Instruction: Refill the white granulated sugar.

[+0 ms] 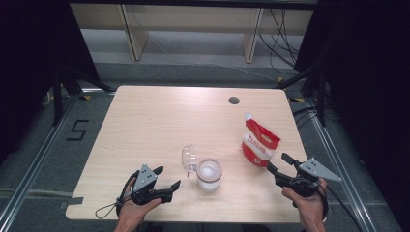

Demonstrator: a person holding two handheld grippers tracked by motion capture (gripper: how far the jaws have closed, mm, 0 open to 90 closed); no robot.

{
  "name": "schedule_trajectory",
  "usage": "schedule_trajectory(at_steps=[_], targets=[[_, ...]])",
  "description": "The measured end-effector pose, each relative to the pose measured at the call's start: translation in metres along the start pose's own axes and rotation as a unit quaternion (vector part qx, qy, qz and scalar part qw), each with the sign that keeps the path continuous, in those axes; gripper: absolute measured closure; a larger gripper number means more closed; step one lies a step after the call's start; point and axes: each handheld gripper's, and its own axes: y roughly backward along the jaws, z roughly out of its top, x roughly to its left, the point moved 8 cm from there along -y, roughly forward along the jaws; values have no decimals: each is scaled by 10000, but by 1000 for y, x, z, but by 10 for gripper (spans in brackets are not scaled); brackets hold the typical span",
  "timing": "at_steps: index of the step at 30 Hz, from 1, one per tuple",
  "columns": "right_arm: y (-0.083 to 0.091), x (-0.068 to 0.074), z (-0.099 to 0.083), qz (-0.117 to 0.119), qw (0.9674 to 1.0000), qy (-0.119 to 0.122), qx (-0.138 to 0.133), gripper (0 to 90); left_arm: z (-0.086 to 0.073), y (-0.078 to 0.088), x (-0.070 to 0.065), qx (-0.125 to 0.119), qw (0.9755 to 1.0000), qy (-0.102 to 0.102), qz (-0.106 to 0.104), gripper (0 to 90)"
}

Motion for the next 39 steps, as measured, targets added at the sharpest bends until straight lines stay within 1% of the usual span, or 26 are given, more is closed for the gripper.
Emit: schedule_trajectory(at_steps=[1, 7, 9, 10, 11, 12, 14, 15, 18, 19, 20, 21, 22, 24, 25, 26, 27, 28, 29, 30, 31, 32, 33, 34, 37, 39], targets=[[1, 0, 0, -54, 10000, 42, 18, 282, 0, 0, 0, -3, 10000, 2, 0, 204], [4, 6, 1, 49, 9999, 44, -76, 238, -1, -1, 0, 13, 10000, 16, -3, 205], [6, 10, -1, 13, 10000, -87, -12, 190, -1, -2, 0, 5, 10000, 8, -21, 205], [5, 10, 1, 64, 9999, 36, -75, 176, -1, -2, 0, 7, 10000, 10, -14, 205], [5, 12, 1, 74, 9999, -2, -72, 167, -1, -2, 0, 6, 10000, 10, -15, 205], [7, 13, 0, 41, 10000, 72, -8, 158, -1, -2, 0, 5, 10000, 13, -12, 205], [7, 16, 1, 108, 9999, 48, -126, 152, -1, -2, 0, 2, 10000, 93, -11, 205], [8, 17, 0, 134, 9999, 67, -83, 153, -1, -2, 0, 9, 10000, 25, -8, 205], [11, 18, 0, 55, 9998, 165, -42, 153, -2, -2, -1, 19, 10000, 83, -16, 205], [11, 22, 0, 144, 9999, 25, -67, 153, -2, -3, -1, 33, 10000, 39, -33, 204], [11, 20, 1, 100, 9998, 167, -83, 153, -2, -3, -1, 38, 10000, 4, -36, 204], [12, 21, 0, 91, 9998, 126, -85, 153, -2, -3, -1, 34, 10000, 18, -32, 203], [12, 22, 1, 200, 9995, 187, -127, 153, -2, -3, -1, 38, 10000, 15, -30, 203], [13, 23, 0, 132, 9997, 208, -95, 152, -1, -3, -1, 32, 10000, 27, -19, 204], [11, 22, 2, 136, 9990, 332, -249, 153, -1, -3, 0, 33, 10000, 30, -13, 204], [12, 21, 1, 109, 9988, 422, -215, 153, -2, -3, -1, 23, 9999, 99, -9, 203], [13, 24, -1, 103, 9995, 237, -161, 153, -1, -3, 0, 30, 10000, 62, -1, 203], [13, 24, -1, 147, 9992, 370, -96, 153, -2, -3, 0, 49, 9999, 102, 23, 203], [13, 25, -2, 214, 9991, 352, -109, 153, -2, -3, 0, 49, 9999, 102, 23, 203], [13, 26, -2, 184, 9992, 335, -150, 153, -1, -3, 0, 59, 10000, -10, 11, 203], [14, 29, -4, 202, 9993, 296, -63, 153, -2, -3, 0, 59, 10000, -2, 7, 203], [13, 28, -4, 216, 9988, 435, -87, 153, -2, -3, 0, 62, 10000, -4, 6, 203], [14, 31, -6, 227, 9992, 314, -43, 154, -2, -3, 0, 65, 10000, -21, 11, 203], [14, 31, -5, 305, 9980, 544, -30, 154, -2, -3, 0, 63, 10000, -18, 14, 203], [15, 39, -9, 301, 9989, 365, 59, 154, -2, -3, 0, 56, 10000, 10, 22, 203], [15, 40, -11, 437, 9976, 514, 141, 155, -1, -3, 0, 34, 10000, 22, 2, 203]])
